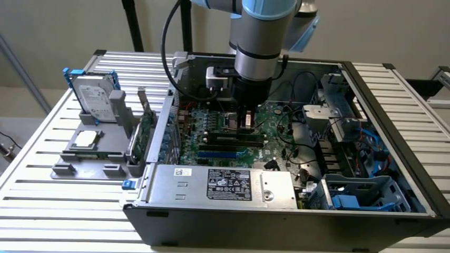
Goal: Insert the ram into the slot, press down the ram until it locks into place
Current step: 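Insert the ram into the slot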
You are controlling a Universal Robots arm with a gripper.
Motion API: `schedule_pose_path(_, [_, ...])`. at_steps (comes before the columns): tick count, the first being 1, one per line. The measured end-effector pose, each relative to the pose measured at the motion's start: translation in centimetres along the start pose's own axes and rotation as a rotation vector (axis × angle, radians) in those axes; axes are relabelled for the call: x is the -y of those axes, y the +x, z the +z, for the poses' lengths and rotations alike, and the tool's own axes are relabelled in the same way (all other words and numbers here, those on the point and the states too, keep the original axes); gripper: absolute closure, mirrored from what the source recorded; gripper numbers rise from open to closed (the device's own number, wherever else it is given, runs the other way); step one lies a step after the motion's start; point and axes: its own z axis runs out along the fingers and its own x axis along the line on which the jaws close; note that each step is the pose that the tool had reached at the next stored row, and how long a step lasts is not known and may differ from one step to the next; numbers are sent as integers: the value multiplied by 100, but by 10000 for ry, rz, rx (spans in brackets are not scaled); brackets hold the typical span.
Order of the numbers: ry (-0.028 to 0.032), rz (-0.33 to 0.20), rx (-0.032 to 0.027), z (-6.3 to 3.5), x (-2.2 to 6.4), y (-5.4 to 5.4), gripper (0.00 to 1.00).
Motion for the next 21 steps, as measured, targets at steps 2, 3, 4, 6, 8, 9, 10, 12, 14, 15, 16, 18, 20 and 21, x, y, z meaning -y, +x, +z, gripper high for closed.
schedule_pose_path(2, [0,0,-1,0,-1,-8,87])
schedule_pose_path(3, [-1,0,0,0,-1,-14,87])
schedule_pose_path(4, [-1,0,-1,-1,-1,-19,87])
schedule_pose_path(6, [-1,-2,-2,-1,0,-22,87])
schedule_pose_path(8, [-1,-2,-2,3,0,-23,87])
schedule_pose_path(9, [-1,-1,-2,6,0,-24,87])
schedule_pose_path(10, [0,-1,-1,10,0,-24,87])
schedule_pose_path(12, [-1,-1,-2,17,0,-24,87])
schedule_pose_path(14, [-2,-1,-3,18,0,-24,85])
schedule_pose_path(15, [-2,-1,-4,18,0,-24,85])
schedule_pose_path(16, [-2,-1,-2,12,0,-24,79])
schedule_pose_path(18, [-17,0,-2,-60,-3,-21,79])
schedule_pose_path(20, [-27,-1,-3,-147,-7,-17,79])
schedule_pose_path(21, [-33,-3,-3,-179,-10,-16,79])
